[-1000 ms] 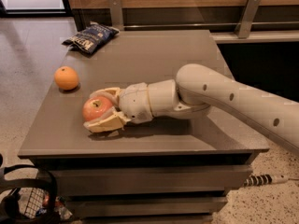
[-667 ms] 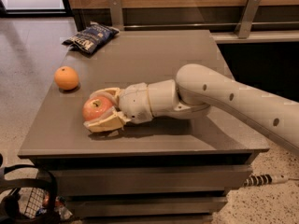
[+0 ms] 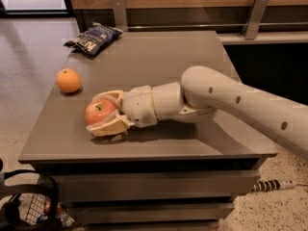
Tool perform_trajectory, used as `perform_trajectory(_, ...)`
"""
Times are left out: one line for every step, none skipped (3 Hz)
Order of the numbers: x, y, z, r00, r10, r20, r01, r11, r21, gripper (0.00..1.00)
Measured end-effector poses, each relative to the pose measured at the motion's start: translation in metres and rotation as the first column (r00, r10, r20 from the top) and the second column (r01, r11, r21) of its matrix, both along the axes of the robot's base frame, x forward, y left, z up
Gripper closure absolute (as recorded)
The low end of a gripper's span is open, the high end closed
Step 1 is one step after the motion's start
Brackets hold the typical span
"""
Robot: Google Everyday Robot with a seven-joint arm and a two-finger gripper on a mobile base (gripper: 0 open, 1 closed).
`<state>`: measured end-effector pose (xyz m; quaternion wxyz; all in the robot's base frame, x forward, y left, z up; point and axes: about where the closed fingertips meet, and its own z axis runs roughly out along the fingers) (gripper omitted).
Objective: Move apple near blue chip bag
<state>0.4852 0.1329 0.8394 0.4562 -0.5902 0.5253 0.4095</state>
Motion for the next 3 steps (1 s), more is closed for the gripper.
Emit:
perform_trajectory(0.0000,0.0000,0.0004,1.0000,0.000,0.000,0.000,1.000,0.000,1.00)
perform_trajectory(-0.0002,-0.0001,0.0002,1.0000,-0.002,0.002,0.002,1.000,0.003,1.00)
perform_trajectory(-0.0007,-0.0007,0.0002,1.0000,-0.007,0.006,0.007,1.000,0.008,1.00)
